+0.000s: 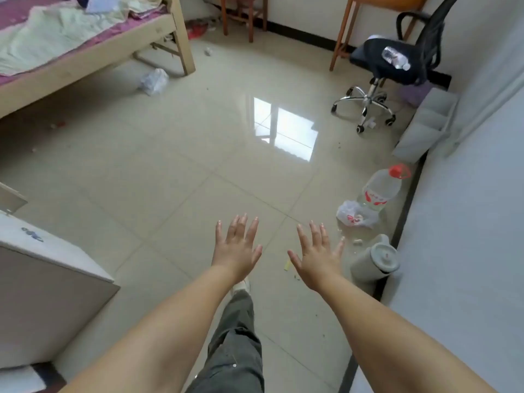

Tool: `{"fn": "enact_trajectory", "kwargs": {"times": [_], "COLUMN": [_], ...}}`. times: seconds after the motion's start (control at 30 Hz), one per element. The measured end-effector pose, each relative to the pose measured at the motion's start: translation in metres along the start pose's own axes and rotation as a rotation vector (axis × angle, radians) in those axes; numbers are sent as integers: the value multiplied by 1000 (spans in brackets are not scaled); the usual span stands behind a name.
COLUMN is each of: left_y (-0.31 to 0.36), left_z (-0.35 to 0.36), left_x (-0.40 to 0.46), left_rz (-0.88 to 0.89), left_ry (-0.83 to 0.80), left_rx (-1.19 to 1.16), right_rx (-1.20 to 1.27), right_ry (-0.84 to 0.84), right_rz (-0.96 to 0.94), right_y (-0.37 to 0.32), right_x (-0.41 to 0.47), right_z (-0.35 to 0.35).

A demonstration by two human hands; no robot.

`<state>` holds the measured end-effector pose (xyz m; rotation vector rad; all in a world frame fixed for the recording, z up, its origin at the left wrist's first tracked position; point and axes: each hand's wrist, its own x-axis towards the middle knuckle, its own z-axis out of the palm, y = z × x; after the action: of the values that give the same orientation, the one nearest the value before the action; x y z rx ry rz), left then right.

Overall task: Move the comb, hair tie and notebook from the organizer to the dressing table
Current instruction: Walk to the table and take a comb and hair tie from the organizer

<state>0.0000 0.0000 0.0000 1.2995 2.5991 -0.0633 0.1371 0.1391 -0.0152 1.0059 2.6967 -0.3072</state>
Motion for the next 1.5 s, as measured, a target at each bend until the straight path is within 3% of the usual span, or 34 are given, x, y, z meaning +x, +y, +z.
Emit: {"fn": "enact_trajectory", "kwargs": {"times": [0.17,0.43,0.63,0.93,1.27,1.5], "left_y": [-30,-60,-32,27,45,52], "left_z": [-12,-90,-123,-202,-265,-354], "left_x": [105,313,492,766,1079,1318], "left_rz": [-31,25,158,139,201,261], "left_ry": [-37,-36,-29,-14,20,68], "left_rx": [-50,10,36,36,45,107], "right_rx": [4,84,99,61,50,124], "right_ry": [-17,-4,24,48,70,149], "right_rz": [49,146,211,221,273,387], "right_y": [5,19,77,190,260,310], "right_x": [111,284,440,685,983,1181], "right_z": [-29,-109,-157,-284,-371,-478]}}
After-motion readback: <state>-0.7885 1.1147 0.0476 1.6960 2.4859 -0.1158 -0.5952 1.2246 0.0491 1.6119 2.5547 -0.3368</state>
